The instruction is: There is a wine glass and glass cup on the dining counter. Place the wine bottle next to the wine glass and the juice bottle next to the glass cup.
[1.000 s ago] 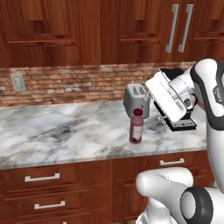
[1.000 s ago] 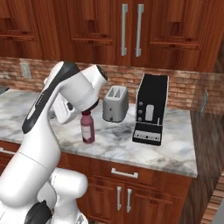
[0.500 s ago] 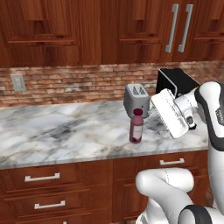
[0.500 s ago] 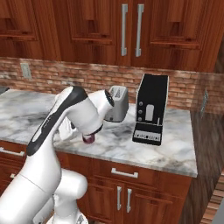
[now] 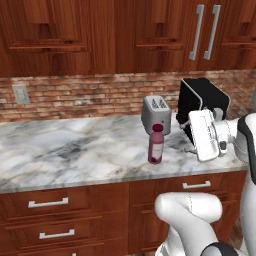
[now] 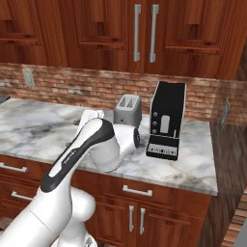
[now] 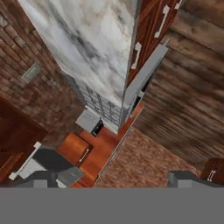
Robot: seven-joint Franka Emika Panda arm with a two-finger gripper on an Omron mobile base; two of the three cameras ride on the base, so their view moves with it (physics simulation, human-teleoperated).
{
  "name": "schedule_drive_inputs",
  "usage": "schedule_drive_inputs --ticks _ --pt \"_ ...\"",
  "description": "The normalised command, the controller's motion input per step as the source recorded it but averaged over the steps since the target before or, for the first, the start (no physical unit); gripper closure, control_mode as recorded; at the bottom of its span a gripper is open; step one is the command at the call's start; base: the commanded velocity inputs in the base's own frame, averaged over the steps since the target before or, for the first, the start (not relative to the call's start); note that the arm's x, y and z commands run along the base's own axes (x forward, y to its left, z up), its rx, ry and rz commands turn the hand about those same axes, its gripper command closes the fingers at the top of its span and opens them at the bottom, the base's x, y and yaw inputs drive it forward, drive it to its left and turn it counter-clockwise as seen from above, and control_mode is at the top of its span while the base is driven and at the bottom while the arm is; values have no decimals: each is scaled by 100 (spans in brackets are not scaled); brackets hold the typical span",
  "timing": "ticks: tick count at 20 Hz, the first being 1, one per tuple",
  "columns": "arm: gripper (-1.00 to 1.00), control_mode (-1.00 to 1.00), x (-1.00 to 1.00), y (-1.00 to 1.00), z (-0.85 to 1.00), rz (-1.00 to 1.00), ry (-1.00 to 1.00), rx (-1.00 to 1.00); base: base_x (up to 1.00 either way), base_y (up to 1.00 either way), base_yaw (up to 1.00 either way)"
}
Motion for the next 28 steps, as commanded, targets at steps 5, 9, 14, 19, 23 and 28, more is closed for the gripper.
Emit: schedule_drive_inputs --ticks 5,9,14,19,23,28 --pt "-100 -100 44 -29 7 0 23 30 0 0 0" --pt "-100 -100 41 -15 -1 0 19 22 0 0 0" --pt "-100 -100 50 -1 -2 0 16 9 0 0 0" --pt "-100 -100 37 2 -13 0 14 0 0 0 0" --pt "-100 -100 15 0 -25 2 10 -1 0 0 0" --pt "-100 -100 25 0 -14 1 6 -2 0 0 0"
